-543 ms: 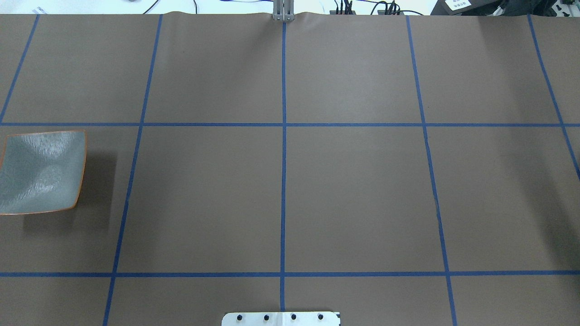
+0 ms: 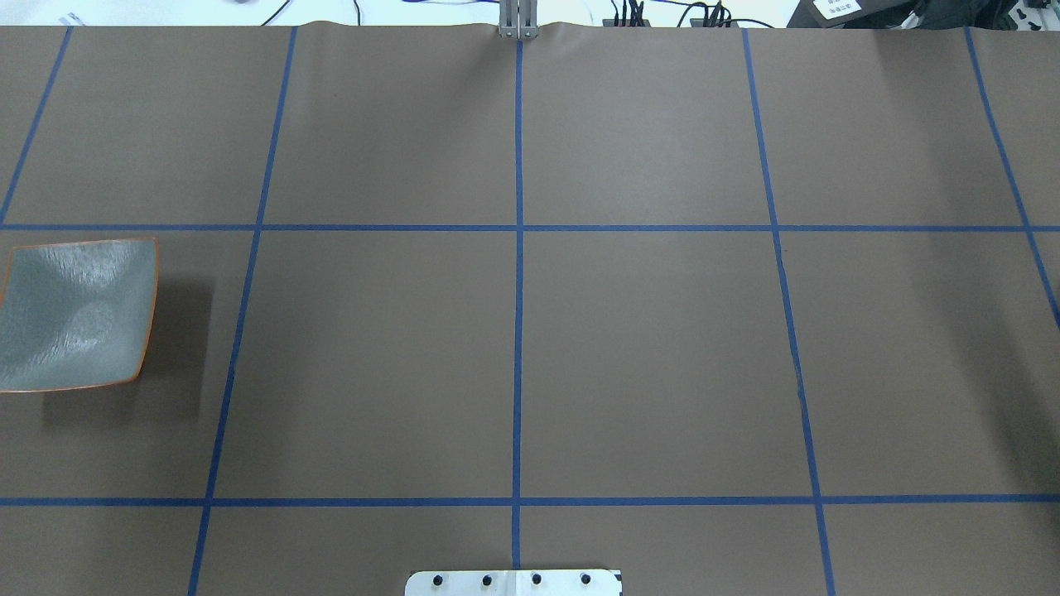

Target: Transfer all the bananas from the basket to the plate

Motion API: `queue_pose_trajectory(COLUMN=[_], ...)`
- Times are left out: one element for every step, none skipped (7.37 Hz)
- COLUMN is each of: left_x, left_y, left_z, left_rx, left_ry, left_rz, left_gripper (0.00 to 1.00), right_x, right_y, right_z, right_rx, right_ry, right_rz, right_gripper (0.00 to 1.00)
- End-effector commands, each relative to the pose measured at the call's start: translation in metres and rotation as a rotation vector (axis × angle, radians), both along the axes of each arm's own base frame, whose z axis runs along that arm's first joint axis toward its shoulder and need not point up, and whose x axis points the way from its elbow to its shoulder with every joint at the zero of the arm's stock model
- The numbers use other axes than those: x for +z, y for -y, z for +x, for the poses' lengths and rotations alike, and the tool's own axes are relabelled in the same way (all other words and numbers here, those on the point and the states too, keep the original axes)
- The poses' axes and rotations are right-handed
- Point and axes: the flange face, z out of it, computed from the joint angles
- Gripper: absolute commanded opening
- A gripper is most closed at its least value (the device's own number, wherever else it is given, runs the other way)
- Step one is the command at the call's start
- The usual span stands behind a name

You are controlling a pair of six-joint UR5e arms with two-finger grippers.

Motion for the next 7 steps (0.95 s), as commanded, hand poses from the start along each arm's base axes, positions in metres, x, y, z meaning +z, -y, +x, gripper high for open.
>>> queue_pose_trajectory(left_x=[-0.0015,-0.0022,-0.0044,-0.0039,-0.0054,-0.0071,-0.0099], left_y=[-0.0033,-0.0027,-0.0022,-0.0021,-0.0022,0.0003,0.0026], left_z=[0.0006,0.0014,0.0015,0.0015,0.0015,0.003,0.0039], left_rx=[-0.04,-0.038,-0.038,-0.038,-0.038,-0.035,-0.034], left_ry=[-0.012,-0.013,-0.015,-0.015,-0.016,-0.014,-0.015], left_rz=[-0.022,-0.012,0.002,0.002,0.005,0.008,0.013], left_gripper=[1.0,1.0,1.0,0.99,0.99,0.99,0.99], right_x=[0.0014,-0.0004,-0.0044,-0.0047,-0.0053,-0.0056,-0.0066], right_y=[-0.0002,-0.0002,-0.0001,-0.0004,0.0,-0.0011,-0.0034], right_z=[0.0,-0.0002,-0.0009,-0.0013,-0.0034,-0.0049,-0.0051], right_rx=[0.001,-0.002,-0.002,0.001,-0.007,-0.011,-0.014], right_ry=[0.0,0.004,0.005,0.011,0.021,0.036,0.052], right_rz=[0.012,0.017,0.025,0.017,0.018,0.012,0.01], right_gripper=[1.0,1.0,1.0,1.0,1.0,1.0,1.0])
